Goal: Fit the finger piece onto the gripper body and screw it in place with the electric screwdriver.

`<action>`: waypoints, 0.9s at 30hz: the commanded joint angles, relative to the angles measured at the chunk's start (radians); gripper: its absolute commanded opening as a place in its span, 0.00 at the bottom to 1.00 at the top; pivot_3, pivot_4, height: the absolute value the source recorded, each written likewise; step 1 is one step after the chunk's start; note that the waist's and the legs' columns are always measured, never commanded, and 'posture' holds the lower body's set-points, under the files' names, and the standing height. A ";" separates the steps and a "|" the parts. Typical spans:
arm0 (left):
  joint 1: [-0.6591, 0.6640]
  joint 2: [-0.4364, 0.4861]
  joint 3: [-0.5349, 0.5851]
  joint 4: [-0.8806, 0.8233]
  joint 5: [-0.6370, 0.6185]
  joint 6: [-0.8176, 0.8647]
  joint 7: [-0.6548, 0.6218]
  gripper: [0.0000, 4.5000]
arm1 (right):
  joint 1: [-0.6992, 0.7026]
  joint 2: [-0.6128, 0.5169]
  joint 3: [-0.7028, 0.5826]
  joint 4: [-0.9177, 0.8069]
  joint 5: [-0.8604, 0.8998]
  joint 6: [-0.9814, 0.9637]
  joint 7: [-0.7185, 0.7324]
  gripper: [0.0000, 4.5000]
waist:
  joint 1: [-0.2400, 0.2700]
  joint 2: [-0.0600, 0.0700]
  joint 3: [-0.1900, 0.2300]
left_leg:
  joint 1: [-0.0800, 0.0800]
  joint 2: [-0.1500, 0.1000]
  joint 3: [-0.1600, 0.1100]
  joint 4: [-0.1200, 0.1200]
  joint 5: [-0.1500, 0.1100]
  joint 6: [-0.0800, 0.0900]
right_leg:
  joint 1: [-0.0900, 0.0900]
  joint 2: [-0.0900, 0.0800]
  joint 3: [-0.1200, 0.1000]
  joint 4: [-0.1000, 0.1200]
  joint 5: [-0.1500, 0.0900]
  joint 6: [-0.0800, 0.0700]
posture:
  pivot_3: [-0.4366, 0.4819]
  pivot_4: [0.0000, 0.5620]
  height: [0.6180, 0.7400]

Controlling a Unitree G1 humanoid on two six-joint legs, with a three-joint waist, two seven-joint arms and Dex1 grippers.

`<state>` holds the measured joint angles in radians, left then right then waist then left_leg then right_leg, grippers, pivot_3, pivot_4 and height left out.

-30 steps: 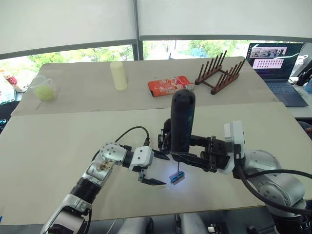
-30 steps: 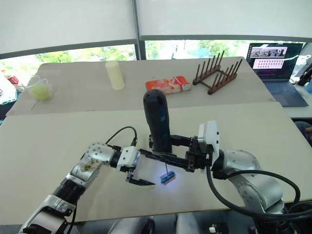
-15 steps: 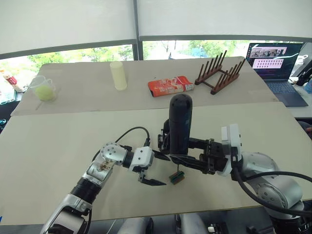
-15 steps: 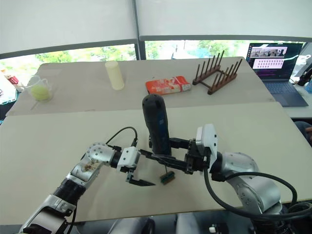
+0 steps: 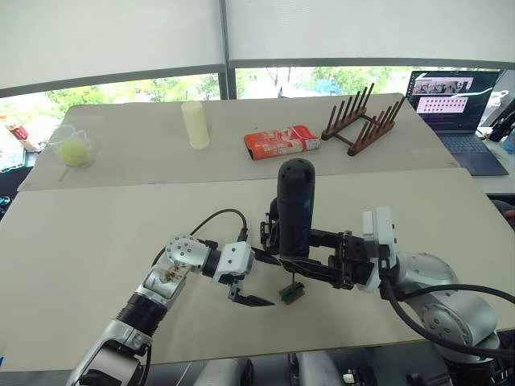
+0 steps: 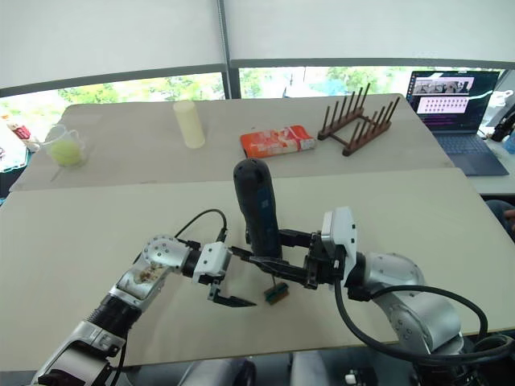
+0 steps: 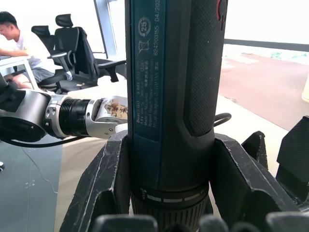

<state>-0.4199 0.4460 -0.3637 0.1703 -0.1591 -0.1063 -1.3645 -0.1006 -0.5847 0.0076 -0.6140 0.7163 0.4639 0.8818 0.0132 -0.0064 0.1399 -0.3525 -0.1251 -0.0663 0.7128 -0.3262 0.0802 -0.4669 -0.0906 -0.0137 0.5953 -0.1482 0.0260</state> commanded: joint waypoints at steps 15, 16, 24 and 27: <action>-0.005 0.004 0.004 -0.022 -0.009 -0.012 0.002 1.00 | -0.015 0.008 -0.012 -0.017 0.004 -0.038 0.021 0.42 | 0.000 0.000 0.000 | 0.000 0.000 0.000 0.000 0.000 0.000 | 0.000 0.000 0.000 0.000 0.000 0.000 | 0.48 0.27 1.00; -0.005 0.005 0.005 -0.023 -0.009 -0.012 0.002 1.00 | -0.016 0.009 -0.011 -0.016 0.004 -0.038 0.021 0.42 | 0.000 0.000 0.000 | 0.000 0.000 0.000 0.000 0.000 0.000 | 0.000 0.000 0.000 0.000 0.000 0.000 | 0.48 0.27 1.00; -0.007 0.006 0.007 -0.018 -0.008 -0.013 0.003 1.00 | -0.024 0.015 -0.005 -0.005 -0.005 -0.039 0.024 0.42 | 0.000 0.000 0.000 | 0.000 0.000 0.000 0.000 0.000 0.000 | 0.000 0.000 0.000 0.000 0.000 0.000 | 0.48 0.27 1.00; -0.007 0.006 0.007 -0.017 -0.008 -0.014 0.004 1.00 | -0.028 0.017 -0.003 -0.002 -0.006 -0.036 0.024 0.42 | 0.000 0.000 0.000 | 0.000 0.000 0.000 0.000 0.000 0.000 | 0.000 0.000 0.000 0.000 0.000 0.000 | 0.48 0.27 1.00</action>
<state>-0.4199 0.4477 -0.3637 0.1703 -0.1590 -0.1063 -1.3634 -0.1086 -0.5741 0.0102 -0.5974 0.7070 0.4579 0.9040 0.0131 -0.0064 0.1399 -0.3524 -0.1250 -0.0663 0.7128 -0.3262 0.0802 -0.4668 -0.0906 -0.0137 0.5953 -0.1482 0.0260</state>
